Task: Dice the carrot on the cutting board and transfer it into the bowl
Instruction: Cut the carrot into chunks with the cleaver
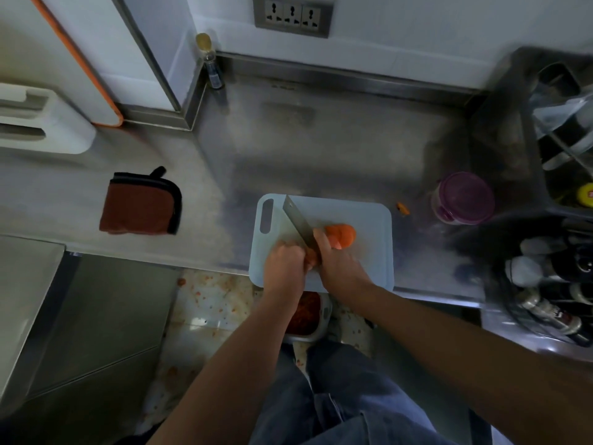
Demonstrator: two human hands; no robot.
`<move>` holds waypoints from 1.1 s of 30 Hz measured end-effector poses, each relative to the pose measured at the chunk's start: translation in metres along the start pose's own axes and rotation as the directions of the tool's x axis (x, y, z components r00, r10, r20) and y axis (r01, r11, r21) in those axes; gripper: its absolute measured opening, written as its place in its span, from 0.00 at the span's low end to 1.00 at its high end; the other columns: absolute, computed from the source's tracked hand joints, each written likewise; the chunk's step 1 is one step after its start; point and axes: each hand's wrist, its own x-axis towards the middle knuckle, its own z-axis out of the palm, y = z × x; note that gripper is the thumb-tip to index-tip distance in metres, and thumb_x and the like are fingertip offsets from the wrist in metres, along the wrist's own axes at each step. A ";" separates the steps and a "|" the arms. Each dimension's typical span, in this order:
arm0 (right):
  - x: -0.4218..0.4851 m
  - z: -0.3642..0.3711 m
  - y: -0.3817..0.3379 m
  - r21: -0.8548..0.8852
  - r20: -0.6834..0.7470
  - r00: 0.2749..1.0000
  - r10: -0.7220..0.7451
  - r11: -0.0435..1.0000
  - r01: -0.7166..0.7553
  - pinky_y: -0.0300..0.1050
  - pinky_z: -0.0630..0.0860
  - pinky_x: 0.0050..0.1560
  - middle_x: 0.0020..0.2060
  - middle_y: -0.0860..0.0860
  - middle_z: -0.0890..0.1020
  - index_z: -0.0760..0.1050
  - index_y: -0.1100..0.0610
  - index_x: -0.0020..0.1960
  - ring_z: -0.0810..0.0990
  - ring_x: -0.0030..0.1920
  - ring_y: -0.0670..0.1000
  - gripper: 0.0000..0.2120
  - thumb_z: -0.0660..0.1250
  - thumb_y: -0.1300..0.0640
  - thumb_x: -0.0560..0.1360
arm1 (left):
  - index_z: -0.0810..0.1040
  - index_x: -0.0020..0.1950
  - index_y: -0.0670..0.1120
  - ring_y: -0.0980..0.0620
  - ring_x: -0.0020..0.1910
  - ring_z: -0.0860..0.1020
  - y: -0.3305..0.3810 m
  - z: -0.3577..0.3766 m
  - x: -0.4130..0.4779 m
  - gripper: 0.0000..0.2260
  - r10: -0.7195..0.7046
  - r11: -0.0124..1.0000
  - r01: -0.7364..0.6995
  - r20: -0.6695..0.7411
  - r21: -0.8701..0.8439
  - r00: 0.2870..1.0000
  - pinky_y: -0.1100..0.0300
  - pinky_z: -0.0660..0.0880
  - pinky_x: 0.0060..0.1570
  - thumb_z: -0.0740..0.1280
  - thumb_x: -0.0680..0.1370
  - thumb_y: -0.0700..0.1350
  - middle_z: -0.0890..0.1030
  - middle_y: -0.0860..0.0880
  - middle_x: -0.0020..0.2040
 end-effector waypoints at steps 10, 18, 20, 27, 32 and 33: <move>-0.002 -0.021 0.003 0.069 -0.053 0.999 -0.001 0.998 0.005 0.60 0.79 0.44 0.49 0.60 0.78 0.50 0.45 0.74 0.78 0.43 0.59 0.26 0.55 0.60 0.81 | 0.81 0.55 0.46 0.50 0.55 0.73 -0.017 -0.002 -0.007 0.11 0.022 0.986 -0.018 -0.019 0.163 1.000 0.58 0.73 0.50 0.69 0.76 0.50 0.77 0.50 0.53; -0.006 -0.014 0.007 0.023 0.014 1.000 -0.017 1.000 0.017 0.54 0.78 0.44 0.55 0.58 0.76 0.50 0.49 0.75 0.79 0.46 0.57 0.26 0.55 0.60 0.81 | 0.83 0.51 0.49 0.51 0.49 0.77 -0.014 -0.002 -0.006 0.09 -0.020 0.981 0.023 -0.017 0.192 1.000 0.60 0.68 0.41 0.69 0.76 0.52 0.79 0.51 0.47; -0.005 -0.011 0.005 0.006 0.031 1.000 -0.006 1.000 0.006 0.51 0.75 0.42 0.57 0.59 0.74 0.49 0.49 0.76 0.78 0.47 0.58 0.28 0.55 0.63 0.80 | 0.83 0.50 0.49 0.52 0.48 0.77 -0.014 -0.003 -0.005 0.09 -0.035 0.979 0.038 -0.018 0.201 0.999 0.60 0.67 0.40 0.68 0.76 0.53 0.79 0.51 0.46; -0.002 0.004 0.002 -0.019 -0.008 1.000 -0.008 1.000 0.007 0.54 0.79 0.48 0.62 0.58 0.69 0.51 0.46 0.70 0.76 0.52 0.58 0.25 0.57 0.62 0.80 | 0.80 0.51 0.47 0.49 0.51 0.76 -0.013 -0.004 -0.004 0.09 -0.018 0.979 0.018 -0.002 0.203 1.000 0.59 0.67 0.43 0.66 0.78 0.51 0.79 0.49 0.49; 0.013 -0.001 -0.007 -0.017 -0.014 1.000 -0.003 1.000 0.003 0.57 0.78 0.51 0.60 0.59 0.74 0.50 0.49 0.74 0.77 0.54 0.59 0.28 0.56 0.64 0.79 | 0.80 0.47 0.47 0.50 0.47 0.76 -0.011 -0.005 -0.001 0.10 -0.051 0.984 0.044 0.035 0.173 0.998 0.59 0.66 0.41 0.65 0.78 0.52 0.78 0.50 0.45; 0.015 -0.004 -0.009 -0.001 -0.022 1.000 -0.005 1.000 0.005 0.57 0.78 0.50 0.57 0.59 0.76 0.50 0.50 0.75 0.78 0.51 0.58 0.29 0.56 0.65 0.79 | 0.81 0.47 0.47 0.51 0.45 0.76 -0.011 -0.005 -0.001 0.11 -0.063 0.986 0.056 0.041 0.158 0.997 0.59 0.65 0.40 0.65 0.78 0.53 0.77 0.50 0.43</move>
